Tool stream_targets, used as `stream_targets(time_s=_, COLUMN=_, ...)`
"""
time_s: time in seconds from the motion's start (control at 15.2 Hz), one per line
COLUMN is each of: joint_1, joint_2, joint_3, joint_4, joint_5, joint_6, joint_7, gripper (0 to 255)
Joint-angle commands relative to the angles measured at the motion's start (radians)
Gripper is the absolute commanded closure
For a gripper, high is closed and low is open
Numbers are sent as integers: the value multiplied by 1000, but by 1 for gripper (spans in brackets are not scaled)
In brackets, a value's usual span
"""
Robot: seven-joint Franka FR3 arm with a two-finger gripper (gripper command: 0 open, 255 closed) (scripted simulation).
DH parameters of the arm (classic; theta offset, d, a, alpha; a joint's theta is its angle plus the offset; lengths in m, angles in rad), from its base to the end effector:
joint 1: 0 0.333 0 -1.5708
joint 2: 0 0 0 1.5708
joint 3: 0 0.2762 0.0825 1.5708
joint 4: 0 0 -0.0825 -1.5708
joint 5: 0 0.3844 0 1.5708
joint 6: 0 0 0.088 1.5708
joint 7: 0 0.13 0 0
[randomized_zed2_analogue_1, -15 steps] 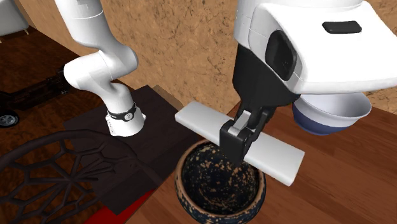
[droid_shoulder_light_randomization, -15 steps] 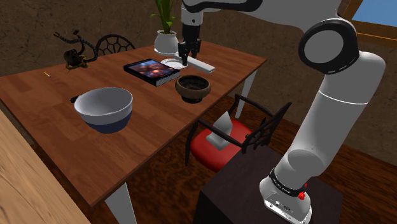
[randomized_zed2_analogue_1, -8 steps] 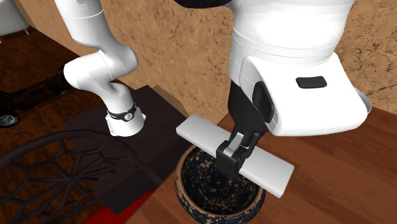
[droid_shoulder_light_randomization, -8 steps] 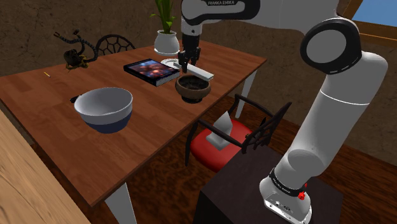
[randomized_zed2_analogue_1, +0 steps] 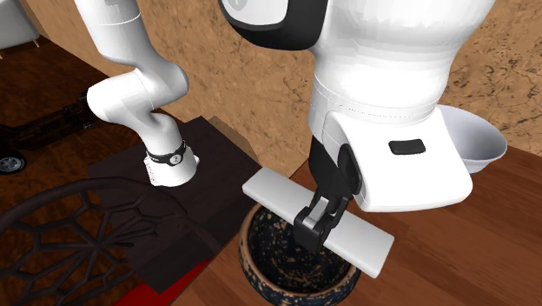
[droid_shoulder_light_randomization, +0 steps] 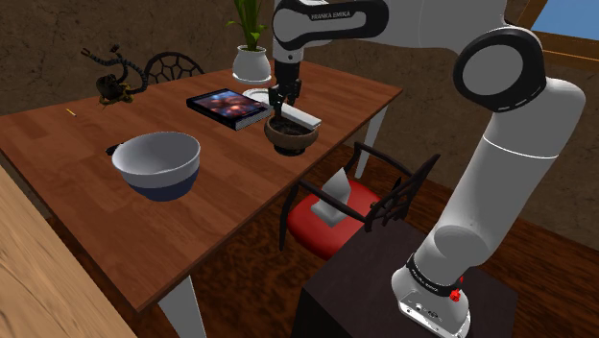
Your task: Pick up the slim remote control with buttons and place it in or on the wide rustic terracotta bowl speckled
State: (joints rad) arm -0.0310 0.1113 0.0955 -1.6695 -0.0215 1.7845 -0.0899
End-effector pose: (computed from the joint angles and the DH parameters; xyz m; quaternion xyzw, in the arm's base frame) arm 0.5933 0.0342 0.4695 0.9969 0.0791 0.0020 0.0052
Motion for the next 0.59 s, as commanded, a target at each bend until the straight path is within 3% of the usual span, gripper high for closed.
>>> stream_targets(time_s=0.0, joint_1=0, joint_2=0, joint_3=0, joint_4=0, joint_5=0, joint_6=1, joint_7=0, gripper=255)
stream_targets(time_s=0.13, joint_1=0, joint_2=0, joint_3=0, joint_4=0, joint_5=0, joint_6=1, joint_7=0, gripper=255)
stream_targets(time_s=0.2, joint_1=0, joint_2=0, joint_3=0, joint_4=0, joint_5=0, joint_6=1, joint_7=0, gripper=0)
stream_targets(time_s=0.53, joint_1=0, joint_2=0, joint_3=0, joint_4=0, joint_5=0, joint_6=1, joint_7=0, gripper=0)
